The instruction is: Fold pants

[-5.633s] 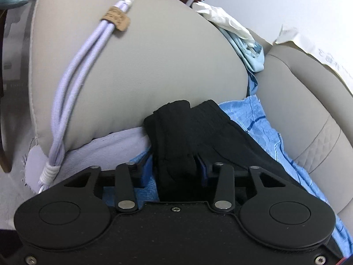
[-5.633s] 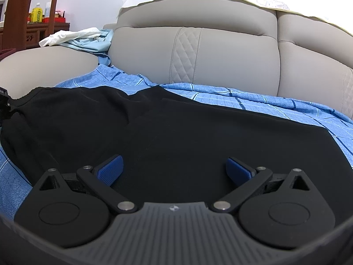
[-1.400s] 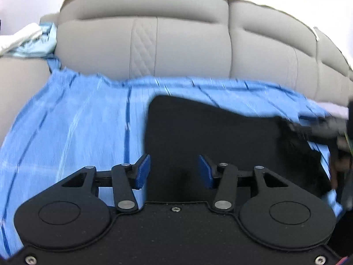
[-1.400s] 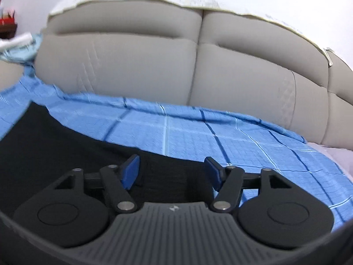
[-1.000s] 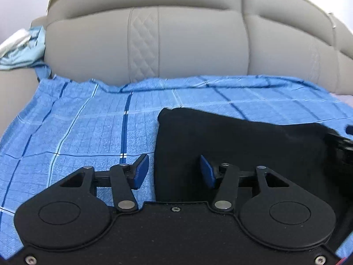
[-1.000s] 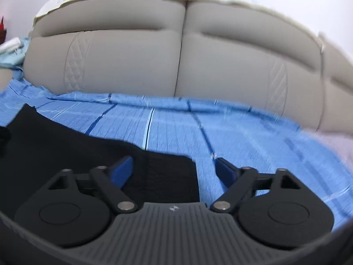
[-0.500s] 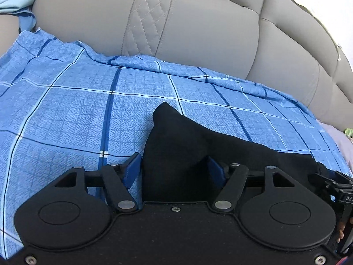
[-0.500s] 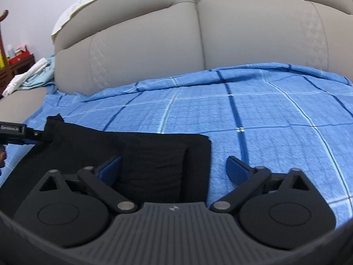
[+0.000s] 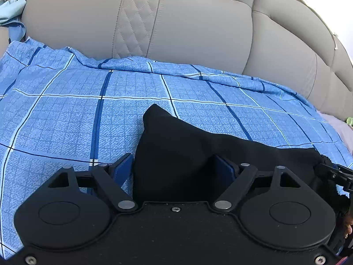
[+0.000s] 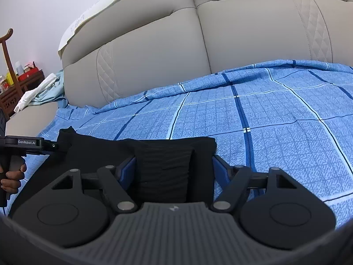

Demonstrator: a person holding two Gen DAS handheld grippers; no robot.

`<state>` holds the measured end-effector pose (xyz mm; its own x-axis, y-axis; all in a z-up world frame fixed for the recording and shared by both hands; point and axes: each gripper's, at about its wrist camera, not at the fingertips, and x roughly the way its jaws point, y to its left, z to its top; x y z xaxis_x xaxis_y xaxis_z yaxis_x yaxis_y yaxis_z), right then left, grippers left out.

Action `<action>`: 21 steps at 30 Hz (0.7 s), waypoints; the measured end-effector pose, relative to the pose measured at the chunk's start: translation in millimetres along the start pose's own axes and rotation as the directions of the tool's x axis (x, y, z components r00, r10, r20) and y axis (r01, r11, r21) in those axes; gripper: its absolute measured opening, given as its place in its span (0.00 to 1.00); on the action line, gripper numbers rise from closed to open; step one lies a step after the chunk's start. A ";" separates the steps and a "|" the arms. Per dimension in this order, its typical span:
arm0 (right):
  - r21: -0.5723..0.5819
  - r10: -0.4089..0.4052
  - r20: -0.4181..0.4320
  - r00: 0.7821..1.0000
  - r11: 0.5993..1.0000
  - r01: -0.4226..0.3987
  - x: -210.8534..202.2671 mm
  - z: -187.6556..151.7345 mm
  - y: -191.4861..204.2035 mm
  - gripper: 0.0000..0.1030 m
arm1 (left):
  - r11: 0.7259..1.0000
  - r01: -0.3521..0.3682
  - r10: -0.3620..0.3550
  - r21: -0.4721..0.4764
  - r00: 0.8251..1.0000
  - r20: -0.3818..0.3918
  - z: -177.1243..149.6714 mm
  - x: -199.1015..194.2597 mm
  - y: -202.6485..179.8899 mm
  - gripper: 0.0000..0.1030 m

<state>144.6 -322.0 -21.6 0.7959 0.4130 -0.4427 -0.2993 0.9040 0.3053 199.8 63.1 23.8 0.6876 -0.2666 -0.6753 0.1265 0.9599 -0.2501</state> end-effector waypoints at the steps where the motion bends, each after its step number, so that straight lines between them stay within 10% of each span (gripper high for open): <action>1: 0.002 0.002 0.001 1.000 1.000 -0.002 0.5 0.1 -0.3 0.71 | 1.000 0.001 -0.001 -0.001 1.000 0.000 -0.1 0.0 0.3 0.77; 21: 0.008 0.027 -0.003 1.000 1.000 -0.027 6.7 0.7 1.9 0.61 | 0.993 0.057 -0.060 0.104 0.998 0.022 -13.4 -3.4 -9.4 0.77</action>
<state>149.8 -317.6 -23.4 0.7860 0.4376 -0.4367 -0.3163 0.8916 0.3240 186.7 53.9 19.1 0.6942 -0.3215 -0.6440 0.2394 0.9469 -0.2147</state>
